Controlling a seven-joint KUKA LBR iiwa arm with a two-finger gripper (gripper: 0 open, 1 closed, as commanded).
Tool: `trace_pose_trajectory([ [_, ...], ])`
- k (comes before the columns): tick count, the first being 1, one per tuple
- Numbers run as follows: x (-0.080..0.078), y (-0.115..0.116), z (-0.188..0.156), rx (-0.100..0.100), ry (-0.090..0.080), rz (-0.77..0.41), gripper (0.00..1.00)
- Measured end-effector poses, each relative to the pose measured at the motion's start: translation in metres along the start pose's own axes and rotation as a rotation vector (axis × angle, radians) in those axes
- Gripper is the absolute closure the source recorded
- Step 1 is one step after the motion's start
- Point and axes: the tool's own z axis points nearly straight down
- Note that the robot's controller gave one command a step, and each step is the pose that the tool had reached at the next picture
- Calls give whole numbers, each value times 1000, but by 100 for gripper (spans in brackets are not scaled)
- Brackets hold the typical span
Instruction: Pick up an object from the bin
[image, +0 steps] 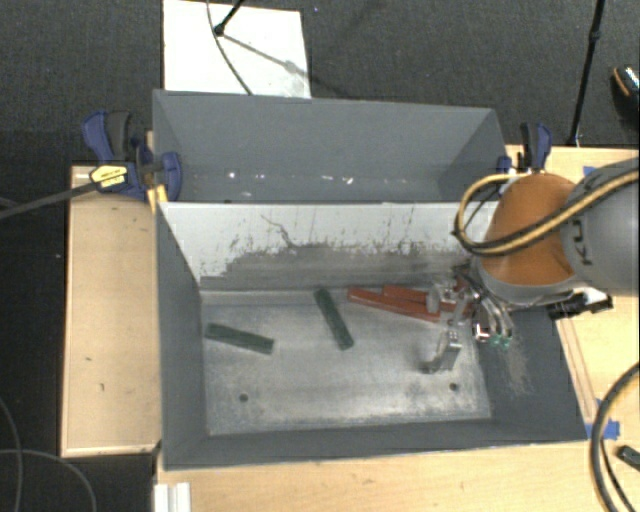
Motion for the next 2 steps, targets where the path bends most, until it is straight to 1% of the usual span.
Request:
trace_pose_trajectory([
  [1,-2,62,-104,-3,-13,-9,0],
  [2,-9,42,-117,0,-9,33,0],
])
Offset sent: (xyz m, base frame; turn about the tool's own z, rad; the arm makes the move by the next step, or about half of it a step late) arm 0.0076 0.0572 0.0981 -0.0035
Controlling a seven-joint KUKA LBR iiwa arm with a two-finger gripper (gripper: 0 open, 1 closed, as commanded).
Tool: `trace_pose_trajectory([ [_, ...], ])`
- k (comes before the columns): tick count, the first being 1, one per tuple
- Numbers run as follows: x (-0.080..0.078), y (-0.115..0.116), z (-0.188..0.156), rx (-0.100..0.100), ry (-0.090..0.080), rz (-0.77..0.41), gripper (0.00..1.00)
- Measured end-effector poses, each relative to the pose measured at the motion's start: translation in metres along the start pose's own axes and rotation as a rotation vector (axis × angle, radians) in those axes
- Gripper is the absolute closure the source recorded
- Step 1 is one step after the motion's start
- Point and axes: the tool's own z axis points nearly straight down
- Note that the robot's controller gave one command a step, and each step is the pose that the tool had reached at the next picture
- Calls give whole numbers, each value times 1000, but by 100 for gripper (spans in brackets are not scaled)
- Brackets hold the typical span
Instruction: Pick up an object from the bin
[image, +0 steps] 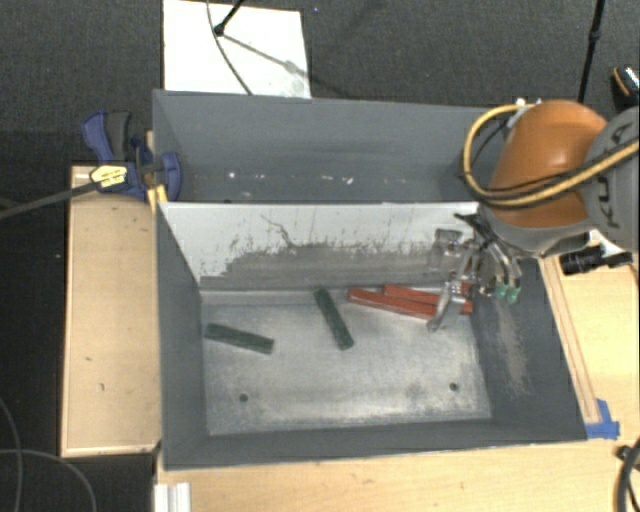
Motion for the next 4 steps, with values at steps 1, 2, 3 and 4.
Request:
trace_pose_trajectory([
  [1,-5,-1,116,1,10,35,0],
  [2,-7,32,28,-2,-4,-82,0],
  [3,-6,6,117,0,7,-165,0],
  [4,8,95,29,-6,-3,-109,0],
])
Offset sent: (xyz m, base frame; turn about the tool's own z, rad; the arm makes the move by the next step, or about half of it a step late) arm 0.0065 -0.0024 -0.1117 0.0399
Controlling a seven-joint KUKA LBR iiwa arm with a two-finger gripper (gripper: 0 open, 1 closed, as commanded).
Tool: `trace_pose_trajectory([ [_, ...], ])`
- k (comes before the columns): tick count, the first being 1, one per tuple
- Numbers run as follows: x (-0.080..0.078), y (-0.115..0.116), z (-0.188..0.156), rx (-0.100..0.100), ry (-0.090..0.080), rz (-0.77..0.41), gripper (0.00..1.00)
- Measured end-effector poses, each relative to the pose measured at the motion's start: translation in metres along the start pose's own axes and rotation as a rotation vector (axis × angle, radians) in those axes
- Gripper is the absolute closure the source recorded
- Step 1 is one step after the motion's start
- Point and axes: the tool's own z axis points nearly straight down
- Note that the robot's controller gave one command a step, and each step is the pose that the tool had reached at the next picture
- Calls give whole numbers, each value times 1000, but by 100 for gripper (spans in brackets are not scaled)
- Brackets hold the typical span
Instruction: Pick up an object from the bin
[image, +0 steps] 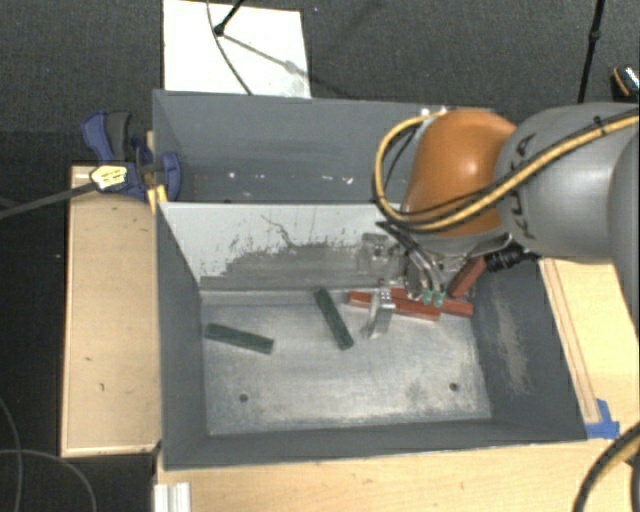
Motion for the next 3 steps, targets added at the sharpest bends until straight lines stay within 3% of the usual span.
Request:
trace_pose_trajectory([
  [1,-2,-42,86,4,11,-291,0],
  [2,15,47,33,-1,2,-429,0],
  [3,6,117,85,-1,8,-435,0],
])
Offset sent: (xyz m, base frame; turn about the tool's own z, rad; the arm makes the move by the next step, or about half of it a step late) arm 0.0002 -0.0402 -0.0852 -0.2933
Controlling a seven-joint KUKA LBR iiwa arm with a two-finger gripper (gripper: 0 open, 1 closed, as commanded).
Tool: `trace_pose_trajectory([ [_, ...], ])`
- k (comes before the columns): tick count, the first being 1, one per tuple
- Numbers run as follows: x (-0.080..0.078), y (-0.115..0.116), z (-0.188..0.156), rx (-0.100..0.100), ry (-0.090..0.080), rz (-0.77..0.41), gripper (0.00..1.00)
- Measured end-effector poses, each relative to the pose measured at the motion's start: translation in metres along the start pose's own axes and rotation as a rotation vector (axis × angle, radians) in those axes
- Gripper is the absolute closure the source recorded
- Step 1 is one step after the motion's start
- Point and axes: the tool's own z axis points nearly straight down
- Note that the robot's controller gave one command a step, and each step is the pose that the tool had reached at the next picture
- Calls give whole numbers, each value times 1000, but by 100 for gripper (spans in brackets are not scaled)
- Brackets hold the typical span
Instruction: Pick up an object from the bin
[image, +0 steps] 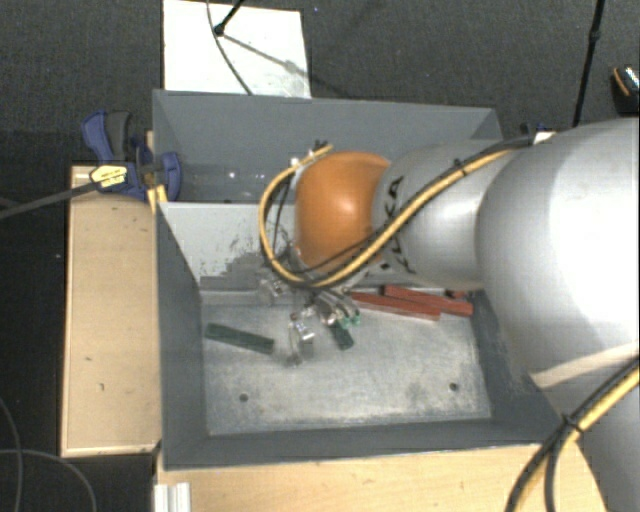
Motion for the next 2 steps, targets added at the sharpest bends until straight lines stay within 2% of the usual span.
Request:
trace_pose_trajectory([
  [1,-2,65,0,0,1,7,0],
  [2,4,76,0,3,3,2,0],
])
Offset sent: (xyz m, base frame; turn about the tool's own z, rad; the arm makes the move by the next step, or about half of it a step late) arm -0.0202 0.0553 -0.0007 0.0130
